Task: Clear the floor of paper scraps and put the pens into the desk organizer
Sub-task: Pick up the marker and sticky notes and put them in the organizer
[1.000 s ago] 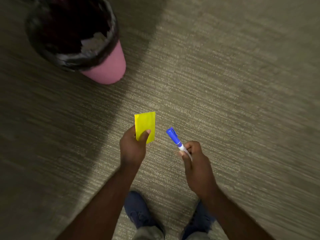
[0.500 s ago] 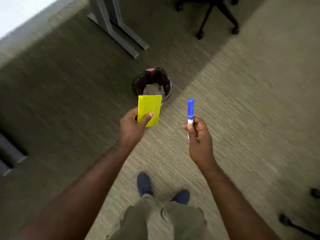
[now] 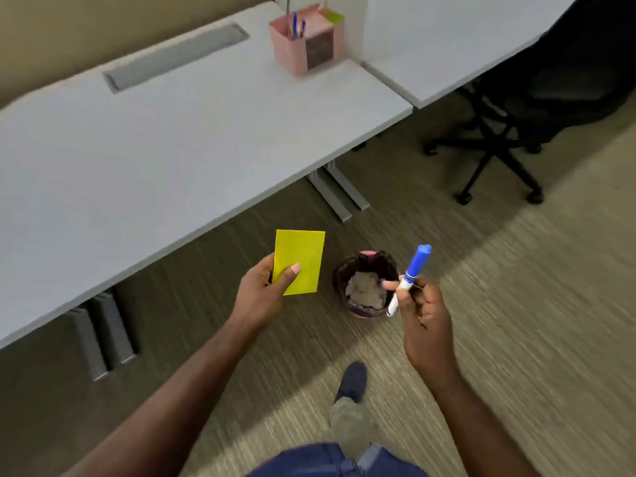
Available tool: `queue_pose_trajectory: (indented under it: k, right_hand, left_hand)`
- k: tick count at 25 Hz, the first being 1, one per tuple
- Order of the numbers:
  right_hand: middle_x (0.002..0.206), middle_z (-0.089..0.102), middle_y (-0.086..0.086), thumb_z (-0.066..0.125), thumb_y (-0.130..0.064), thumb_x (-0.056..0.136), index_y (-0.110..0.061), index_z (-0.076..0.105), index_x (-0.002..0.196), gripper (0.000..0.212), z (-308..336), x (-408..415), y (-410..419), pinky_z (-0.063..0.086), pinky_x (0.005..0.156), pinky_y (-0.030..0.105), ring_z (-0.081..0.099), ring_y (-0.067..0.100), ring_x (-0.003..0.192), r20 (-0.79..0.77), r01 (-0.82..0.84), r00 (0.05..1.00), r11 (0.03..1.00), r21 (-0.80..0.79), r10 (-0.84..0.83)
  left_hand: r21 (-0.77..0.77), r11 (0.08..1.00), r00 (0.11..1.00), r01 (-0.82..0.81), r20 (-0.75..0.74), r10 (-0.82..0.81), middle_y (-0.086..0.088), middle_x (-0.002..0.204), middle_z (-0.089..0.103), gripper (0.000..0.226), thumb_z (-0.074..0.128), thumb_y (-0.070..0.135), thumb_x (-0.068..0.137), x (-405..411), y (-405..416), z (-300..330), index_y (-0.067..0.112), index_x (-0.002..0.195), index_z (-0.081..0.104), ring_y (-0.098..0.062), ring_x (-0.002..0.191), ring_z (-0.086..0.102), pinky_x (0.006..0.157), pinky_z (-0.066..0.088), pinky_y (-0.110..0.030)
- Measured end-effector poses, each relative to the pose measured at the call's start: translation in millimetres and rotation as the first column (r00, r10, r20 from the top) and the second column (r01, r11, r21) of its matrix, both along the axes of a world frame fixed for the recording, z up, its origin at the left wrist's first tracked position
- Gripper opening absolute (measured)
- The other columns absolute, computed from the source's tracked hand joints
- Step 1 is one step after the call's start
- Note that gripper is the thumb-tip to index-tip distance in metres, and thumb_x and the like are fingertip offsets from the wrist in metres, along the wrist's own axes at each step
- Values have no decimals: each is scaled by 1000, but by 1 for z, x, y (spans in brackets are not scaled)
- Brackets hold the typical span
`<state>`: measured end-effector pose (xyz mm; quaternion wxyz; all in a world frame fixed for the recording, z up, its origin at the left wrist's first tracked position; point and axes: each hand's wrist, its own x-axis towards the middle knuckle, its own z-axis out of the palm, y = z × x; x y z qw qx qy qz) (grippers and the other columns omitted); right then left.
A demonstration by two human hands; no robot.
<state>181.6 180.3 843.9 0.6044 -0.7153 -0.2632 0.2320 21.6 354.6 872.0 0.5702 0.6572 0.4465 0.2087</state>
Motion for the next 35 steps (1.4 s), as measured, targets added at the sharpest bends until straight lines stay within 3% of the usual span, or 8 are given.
queue_pose_trajectory:
  k: [5, 9, 11, 14, 21, 27, 32, 35]
  right_hand:
    - [95, 73, -1, 50, -8, 95, -27, 57, 102, 22, 15, 32, 87, 50, 73, 20, 63, 17, 79, -31, -128, 991, 991, 30, 129]
    - [97, 72, 1, 52, -18, 95, -38, 56, 100, 21, 30, 44, 169, 51, 74, 34, 63, 19, 74, 22, -232, 973, 973, 7, 232]
    - [93, 71, 4, 52, -31, 94, -43, 57, 99, 14, 35, 43, 215, 49, 69, 33, 62, 20, 73, 51, -266, 963, 964, -4, 265]
    - [93, 69, 0, 52, -41, 89, -45, 56, 97, 10, 38, 38, 281, 50, 75, 29, 64, 16, 83, 72, -302, 950, 952, -46, 305]
    - [81, 69, -9, 59, -18, 90, -29, 59, 94, 12, 49, 39, 403, 48, 70, 12, 64, -2, 74, 46, -122, 991, 990, -63, 125]
    - [77, 69, -30, 60, -18, 90, -31, 54, 95, 14, 66, 81, 473, 46, 77, 6, 64, -9, 85, 127, -73, 988, 993, -97, 85]
    - [89, 69, -11, 63, -20, 88, -24, 56, 99, 14, 72, 145, 545, 49, 80, 16, 66, 3, 89, 199, -10, 980, 1000, -28, 15]
    - [93, 66, 0, 65, -17, 86, -15, 57, 103, 18, 79, 195, 590, 46, 70, 5, 63, 15, 88, 283, 62, 956, 997, 47, -73]
  left_hand:
    - [0, 971, 971, -237, 11, 237, -1, 97, 71, 20, 60, 28, 89, 9, 67, 23, 21, 107, 64, -17, 87, 67, 80, 51, -34]
    - [11, 935, 935, -353, 42, 353, -2, 100, 70, 16, 59, 30, 90, 1, 123, 35, 27, 105, 62, -19, 92, 66, 82, 51, -36]
    - [25, 920, 920, -391, 44, 390, -3, 99, 71, 14, 61, 35, 88, -7, 159, 31, 30, 101, 63, -22, 92, 67, 82, 52, -40]
    - [20, 913, 911, -408, 66, 406, 0, 98, 71, 15, 62, 34, 87, -15, 218, 20, 29, 101, 63, -18, 92, 67, 82, 52, -36]
    - [-63, 919, 907, -390, 147, 395, 12, 96, 70, 12, 60, 26, 89, -20, 353, 22, 32, 99, 64, -5, 89, 64, 73, 46, -25]
    - [-79, 933, 915, -352, 179, 361, 10, 98, 70, 12, 59, 26, 90, 6, 422, 23, 35, 97, 63, -5, 90, 64, 72, 44, -22]
    - [-17, 930, 917, -367, 163, 365, 10, 96, 70, 14, 58, 26, 91, 54, 467, 29, 33, 102, 62, -6, 89, 63, 68, 43, -21]
    - [15, 921, 912, -389, 151, 382, 9, 94, 70, 13, 58, 26, 91, 79, 488, 32, 36, 97, 62, -7, 87, 64, 68, 44, -22]
